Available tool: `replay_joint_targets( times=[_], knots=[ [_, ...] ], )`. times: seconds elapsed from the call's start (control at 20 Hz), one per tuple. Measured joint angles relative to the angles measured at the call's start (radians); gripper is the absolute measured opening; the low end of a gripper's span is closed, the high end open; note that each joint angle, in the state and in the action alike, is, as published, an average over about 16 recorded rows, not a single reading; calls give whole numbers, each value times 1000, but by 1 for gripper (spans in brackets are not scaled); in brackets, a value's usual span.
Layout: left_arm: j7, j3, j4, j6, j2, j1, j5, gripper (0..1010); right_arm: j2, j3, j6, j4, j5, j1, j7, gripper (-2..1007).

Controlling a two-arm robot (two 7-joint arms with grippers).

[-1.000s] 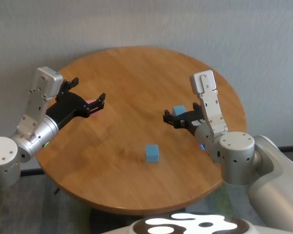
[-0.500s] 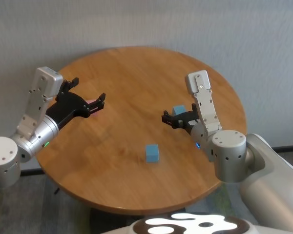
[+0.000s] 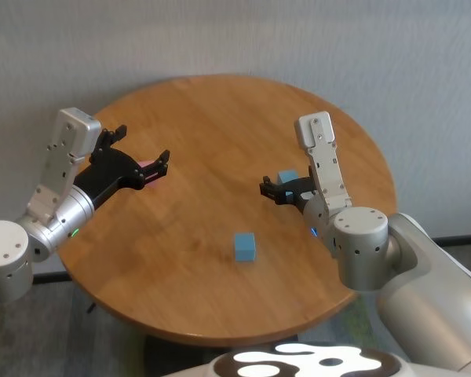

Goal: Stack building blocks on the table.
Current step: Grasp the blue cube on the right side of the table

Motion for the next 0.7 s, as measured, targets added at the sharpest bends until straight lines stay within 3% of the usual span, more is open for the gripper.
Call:
replay_joint_targets(
  times=[0.7],
  knots=[
    [0,0,0,0,0,0,0,1000,-34,16,6,49,-29,15,-8,1005]
  ],
)
